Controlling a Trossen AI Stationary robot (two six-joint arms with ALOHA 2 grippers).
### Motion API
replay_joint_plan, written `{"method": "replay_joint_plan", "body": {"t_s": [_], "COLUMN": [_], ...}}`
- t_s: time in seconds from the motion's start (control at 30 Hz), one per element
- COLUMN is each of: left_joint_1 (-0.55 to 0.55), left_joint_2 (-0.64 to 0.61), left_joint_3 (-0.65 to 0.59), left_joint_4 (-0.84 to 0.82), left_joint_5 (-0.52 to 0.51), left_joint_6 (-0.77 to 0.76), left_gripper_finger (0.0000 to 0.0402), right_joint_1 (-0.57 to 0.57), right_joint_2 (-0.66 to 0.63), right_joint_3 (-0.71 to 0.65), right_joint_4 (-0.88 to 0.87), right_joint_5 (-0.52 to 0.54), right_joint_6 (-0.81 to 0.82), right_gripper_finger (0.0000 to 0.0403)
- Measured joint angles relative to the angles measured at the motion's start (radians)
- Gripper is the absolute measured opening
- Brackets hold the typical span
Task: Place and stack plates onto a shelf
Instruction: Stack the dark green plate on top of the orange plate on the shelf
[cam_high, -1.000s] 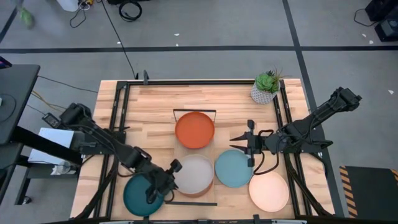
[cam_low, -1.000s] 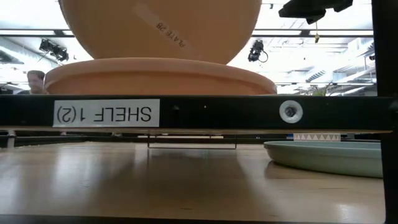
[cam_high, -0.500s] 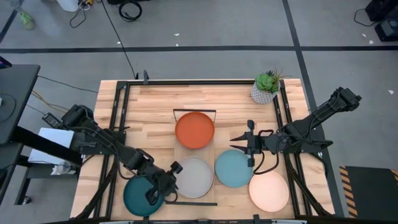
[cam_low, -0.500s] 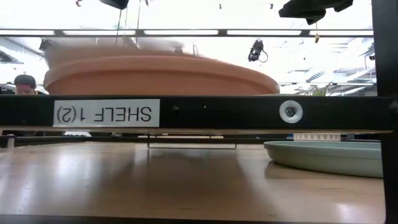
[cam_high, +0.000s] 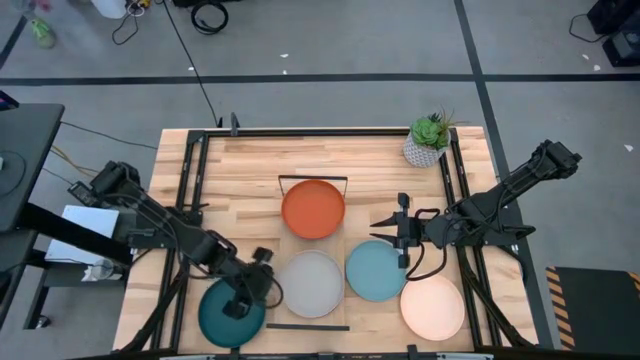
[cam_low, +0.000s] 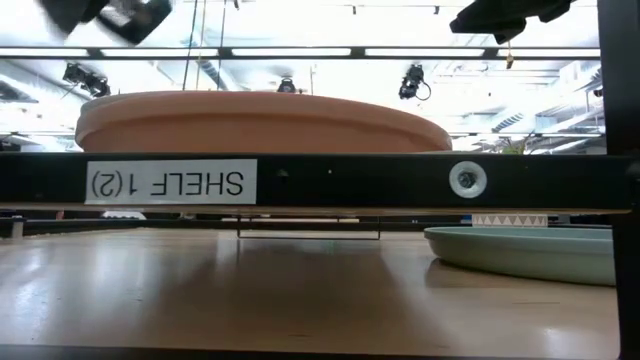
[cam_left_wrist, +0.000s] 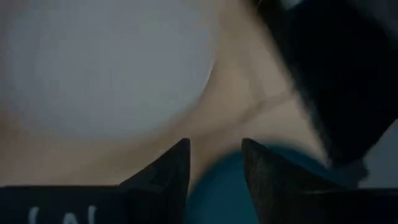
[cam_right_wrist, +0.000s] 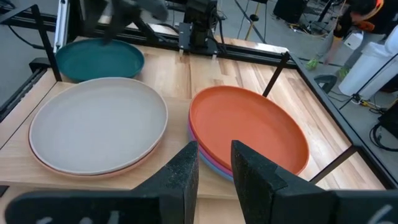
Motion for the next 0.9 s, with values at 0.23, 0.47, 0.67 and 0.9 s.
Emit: {"method": "replay_joint_plan", "body": {"t_s": [0.23, 0.47, 0.67, 0.9], "left_joint_1": [-0.04, -0.022, 0.019, 0.031], "left_joint_2": [0.015, 0.018, 0.017, 0.017], "left_joint_3": [-0.001, -0.137, -0.251, -0.297], "left_joint_4": [-0.387, -0.262, -0.161, -0.117], "left_joint_5": [-0.089, -0.002, 0.073, 0.104], "left_joint_6": [-0.298, -0.349, -0.361, -0.341], "left_gripper_finger": [0.0142, 0.0141, 0.0141, 0.0134], "right_joint_1": [0.0, 0.0, 0.0, 0.0], "right_joint_2": [0.0, 0.0, 0.0, 0.0], "right_joint_3": [0.0, 0.0, 0.0, 0.0], "right_joint_4": [-0.005, -0.006, -0.01, -0.012], "right_joint_5": [-0.003, -0.02, -0.021, -0.02], "right_joint_6": [0.012, 0.016, 0.011, 0.011], "right_gripper_finger": [0.01, 0.01, 0.01, 0.01]}}
